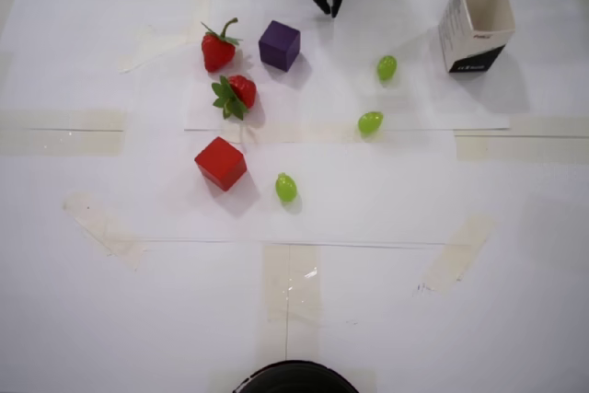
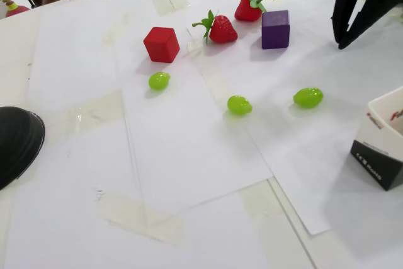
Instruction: Pick up the grapes and place them in the box.
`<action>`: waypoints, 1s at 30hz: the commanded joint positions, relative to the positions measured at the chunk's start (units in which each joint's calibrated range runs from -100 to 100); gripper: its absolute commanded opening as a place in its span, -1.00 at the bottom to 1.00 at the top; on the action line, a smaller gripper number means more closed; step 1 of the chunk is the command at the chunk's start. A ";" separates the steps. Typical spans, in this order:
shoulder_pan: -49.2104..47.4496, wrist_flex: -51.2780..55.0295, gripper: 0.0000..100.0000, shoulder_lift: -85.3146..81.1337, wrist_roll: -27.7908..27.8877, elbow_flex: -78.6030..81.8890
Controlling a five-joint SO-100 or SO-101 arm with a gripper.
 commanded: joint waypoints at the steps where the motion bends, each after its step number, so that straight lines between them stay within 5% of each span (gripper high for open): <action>1: 0.10 0.34 -1.00 -0.68 0.39 0.00; 20: 0.61 -0.55 -1.00 -0.68 0.34 -0.27; 30: -0.71 2.96 -1.00 13.94 1.07 -26.27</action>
